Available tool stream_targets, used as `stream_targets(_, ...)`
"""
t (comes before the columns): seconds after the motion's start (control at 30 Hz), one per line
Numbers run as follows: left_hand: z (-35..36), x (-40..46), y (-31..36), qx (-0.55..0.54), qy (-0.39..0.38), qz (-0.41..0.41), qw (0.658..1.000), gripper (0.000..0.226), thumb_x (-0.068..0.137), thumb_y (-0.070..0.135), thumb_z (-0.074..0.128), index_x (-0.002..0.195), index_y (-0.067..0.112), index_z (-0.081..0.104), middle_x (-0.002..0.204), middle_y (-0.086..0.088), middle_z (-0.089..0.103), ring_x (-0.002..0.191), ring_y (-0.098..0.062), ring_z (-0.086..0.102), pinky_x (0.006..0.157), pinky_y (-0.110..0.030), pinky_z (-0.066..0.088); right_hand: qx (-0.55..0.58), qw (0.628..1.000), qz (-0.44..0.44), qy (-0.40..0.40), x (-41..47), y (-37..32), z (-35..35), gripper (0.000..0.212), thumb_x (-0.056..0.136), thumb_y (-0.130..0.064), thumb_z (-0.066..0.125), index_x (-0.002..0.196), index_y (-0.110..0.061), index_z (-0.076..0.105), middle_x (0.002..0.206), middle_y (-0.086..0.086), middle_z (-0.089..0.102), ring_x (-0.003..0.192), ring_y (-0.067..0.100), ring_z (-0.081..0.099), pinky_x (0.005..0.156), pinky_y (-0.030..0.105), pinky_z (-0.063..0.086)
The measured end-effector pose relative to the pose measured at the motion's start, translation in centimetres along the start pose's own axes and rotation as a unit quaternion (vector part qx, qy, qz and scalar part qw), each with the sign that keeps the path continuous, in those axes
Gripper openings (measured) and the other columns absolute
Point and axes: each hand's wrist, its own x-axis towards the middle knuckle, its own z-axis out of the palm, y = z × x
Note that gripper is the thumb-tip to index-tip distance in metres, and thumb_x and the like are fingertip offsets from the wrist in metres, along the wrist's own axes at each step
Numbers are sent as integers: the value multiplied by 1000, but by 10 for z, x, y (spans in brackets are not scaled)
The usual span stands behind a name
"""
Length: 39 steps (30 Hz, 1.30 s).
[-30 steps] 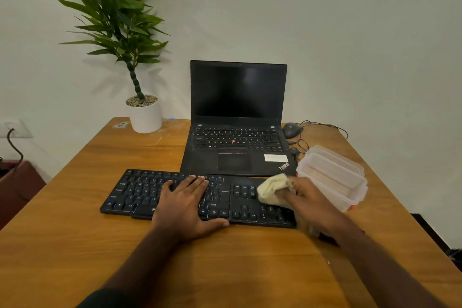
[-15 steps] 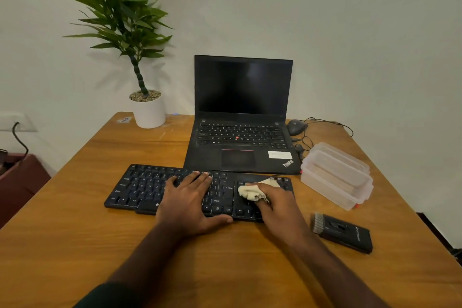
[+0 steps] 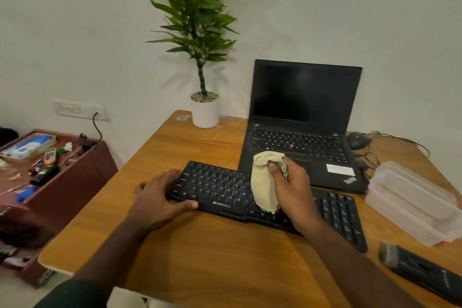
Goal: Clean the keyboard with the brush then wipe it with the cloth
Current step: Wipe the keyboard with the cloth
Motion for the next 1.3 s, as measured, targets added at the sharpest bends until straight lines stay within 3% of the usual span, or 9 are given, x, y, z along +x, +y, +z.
stream_targets(0.2,0,3,-20,-77,-14,-18,997,112,47,104,43,137,38,52,139,12,58,113,-11,61,118,-50,20,124,969,166,-135,21,-17,70,15,103,-18,57,106,-23,70,110,-1,76,103,17,72,93,43,58)
stream_targets(0.33,-3,3,-16,-88,-9,-15,996,105,47,93,58,137,39,52,138,14,57,103,-1,48,118,-48,20,61,980,75,-174,32,-24,104,21,100,-21,62,119,-20,72,111,-7,76,103,12,71,98,41,56)
stream_targets(0.43,-3,2,-15,-90,10,-23,996,92,60,73,77,139,36,51,143,11,54,101,0,39,118,-46,19,-72,981,-134,-119,34,-33,120,39,96,-3,61,130,-20,68,130,-5,68,116,1,59,101,15,47)
stream_targets(0.53,1,3,-22,-100,8,-25,995,90,60,74,76,138,36,53,139,12,58,110,-4,51,117,-49,21,-247,916,-241,-206,27,-29,142,57,94,8,51,143,-22,55,152,1,50,139,12,44,118,31,36)
stream_targets(0.63,1,5,-24,-116,-3,-15,993,110,44,95,60,137,35,54,127,15,65,108,-2,54,116,-49,23,-391,843,-194,-314,14,-20,156,56,96,-7,57,148,-22,47,158,4,41,143,26,37,115,41,33)
stream_targets(0.8,1,7,-24,-140,-3,0,990,107,55,78,60,150,37,33,138,16,57,124,3,47,119,-48,16,-316,834,-159,-423,11,-15,146,57,95,-10,52,147,-33,49,158,2,42,145,26,34,120,45,28)
stream_targets(0.93,2,7,-28,-124,-34,16,992,100,48,97,54,137,55,39,143,17,53,140,4,33,121,-47,5,-156,876,-68,-451,17,-11,134,32,93,-10,58,114,-29,75,105,0,73,94,20,66,85,43,55)
stream_targets(1.07,0,6,-26,-115,-60,18,991,94,42,103,46,127,63,41,148,14,47,140,12,18,121,-43,-3,-30,897,11,-441,29,-9,124,26,96,-4,57,114,-15,74,115,8,74,112,25,67,106,47,49)
stream_targets(1.3,-2,4,-22,-82,-81,2,993,107,41,106,37,138,59,35,159,7,31,141,5,21,121,-41,-7,81,937,82,-331,37,-5,113,20,98,-7,57,100,-20,72,110,7,73,105,25,66,91,42,52)
